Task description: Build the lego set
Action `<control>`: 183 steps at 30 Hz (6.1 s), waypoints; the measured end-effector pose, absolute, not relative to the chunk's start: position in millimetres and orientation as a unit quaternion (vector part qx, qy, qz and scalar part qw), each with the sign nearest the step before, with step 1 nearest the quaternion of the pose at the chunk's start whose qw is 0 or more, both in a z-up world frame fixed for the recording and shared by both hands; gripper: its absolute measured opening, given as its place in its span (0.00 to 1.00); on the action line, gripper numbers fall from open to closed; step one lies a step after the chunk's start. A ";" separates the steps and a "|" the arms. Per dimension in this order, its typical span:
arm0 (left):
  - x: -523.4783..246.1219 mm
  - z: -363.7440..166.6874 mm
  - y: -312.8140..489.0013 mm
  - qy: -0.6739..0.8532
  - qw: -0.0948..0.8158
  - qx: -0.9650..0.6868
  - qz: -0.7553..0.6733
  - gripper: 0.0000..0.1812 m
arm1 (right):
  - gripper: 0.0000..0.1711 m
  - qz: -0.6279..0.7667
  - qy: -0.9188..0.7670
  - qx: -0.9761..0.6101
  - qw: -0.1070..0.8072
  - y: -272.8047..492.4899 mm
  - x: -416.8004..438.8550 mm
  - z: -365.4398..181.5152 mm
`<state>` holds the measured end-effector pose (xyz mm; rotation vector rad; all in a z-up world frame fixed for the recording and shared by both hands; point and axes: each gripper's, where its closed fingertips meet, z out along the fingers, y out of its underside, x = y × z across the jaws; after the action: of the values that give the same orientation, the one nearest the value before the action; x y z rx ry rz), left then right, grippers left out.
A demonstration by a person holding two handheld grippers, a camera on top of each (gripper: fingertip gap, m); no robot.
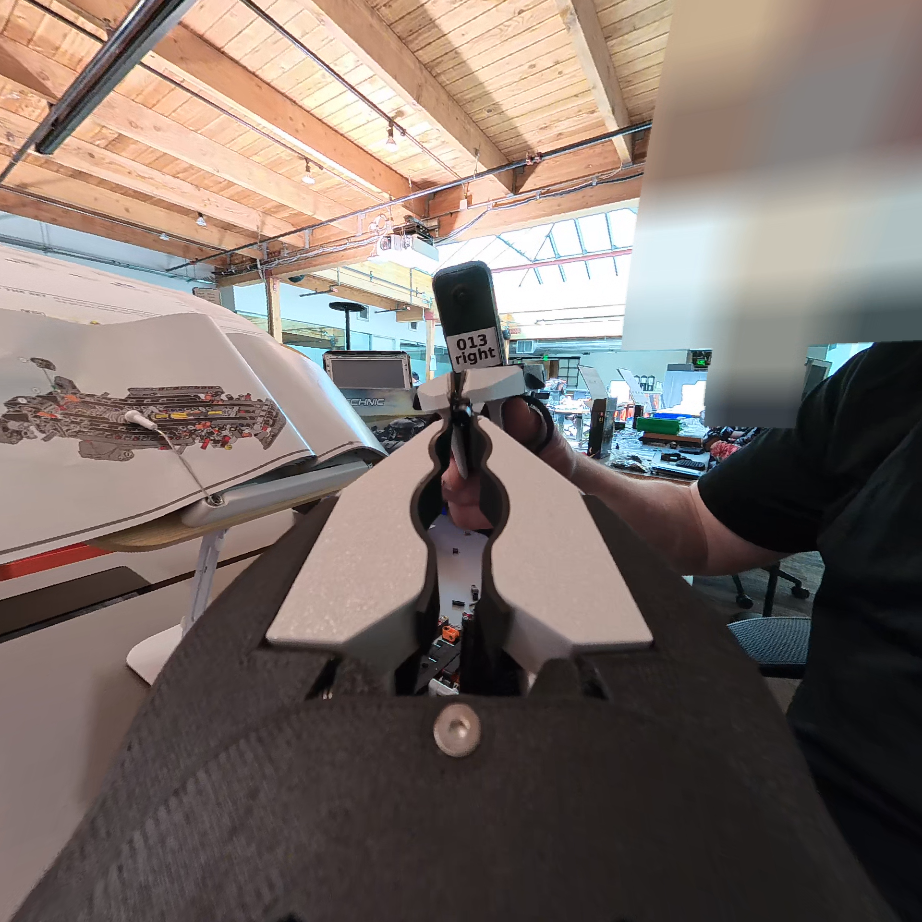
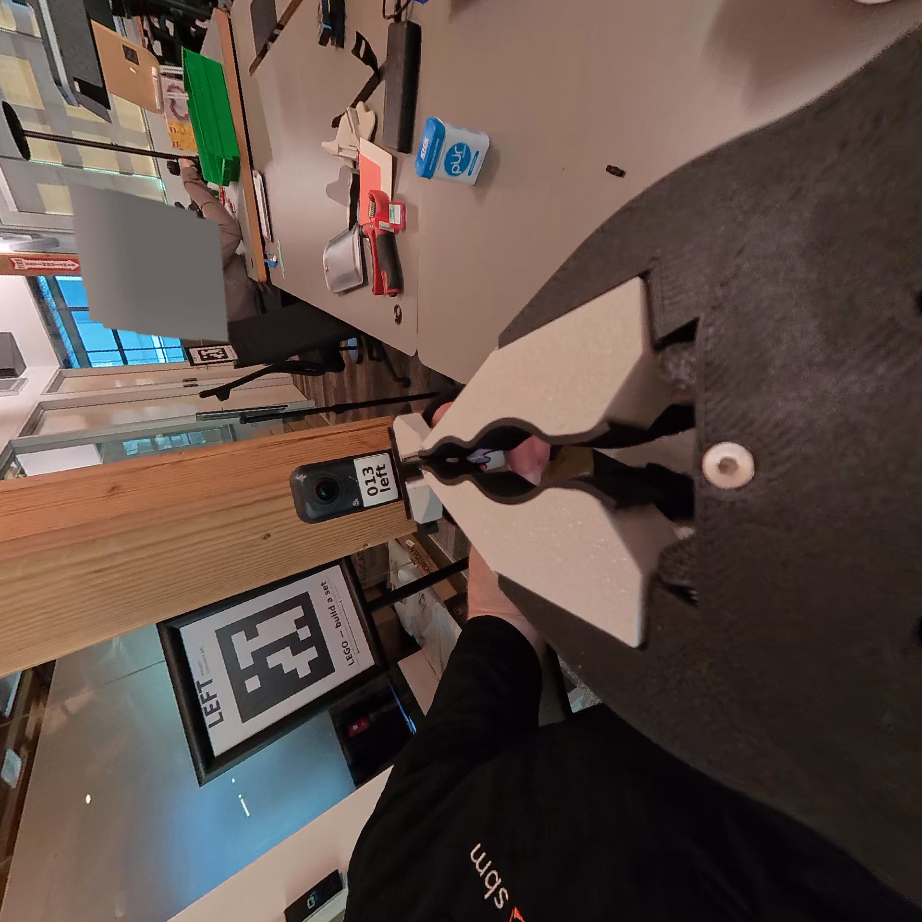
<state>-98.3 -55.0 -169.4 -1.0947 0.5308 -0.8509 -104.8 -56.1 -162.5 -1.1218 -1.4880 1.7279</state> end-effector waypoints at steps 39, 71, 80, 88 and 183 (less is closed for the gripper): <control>-94.1 -189.7 -53.8 0.383 0.648 -0.623 -0.211 0.03 | 0.00 0.512 -0.714 -0.397 0.265 -60.2 -101.9 -190.0; -114.6 -187.3 -52.2 0.283 0.694 -0.633 -0.195 0.00 | 0.02 0.525 -0.663 -0.423 0.325 -48.7 -117.5 -181.0; -120.4 -186.6 -45.9 0.247 0.699 -0.636 -0.212 0.00 | 0.09 0.500 -0.638 -0.439 0.388 -32.6 -122.0 -175.7; -131.8 -189.2 -29.4 0.141 0.697 -0.648 -0.274 0.00 | 0.16 0.289 -0.678 -0.392 0.551 -32.7 -119.8 -181.3; -70.5 -193.4 -72.4 0.598 0.609 -0.491 0.175 0.02 | 0.07 0.707 -0.591 -0.372 0.110 -79.7 -73.8 -191.0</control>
<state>-70.5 -72.4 -193.4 -1.1329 1.3816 0.4048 -73.8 -79.7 -191.0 -1.0937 -1.7354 2.0783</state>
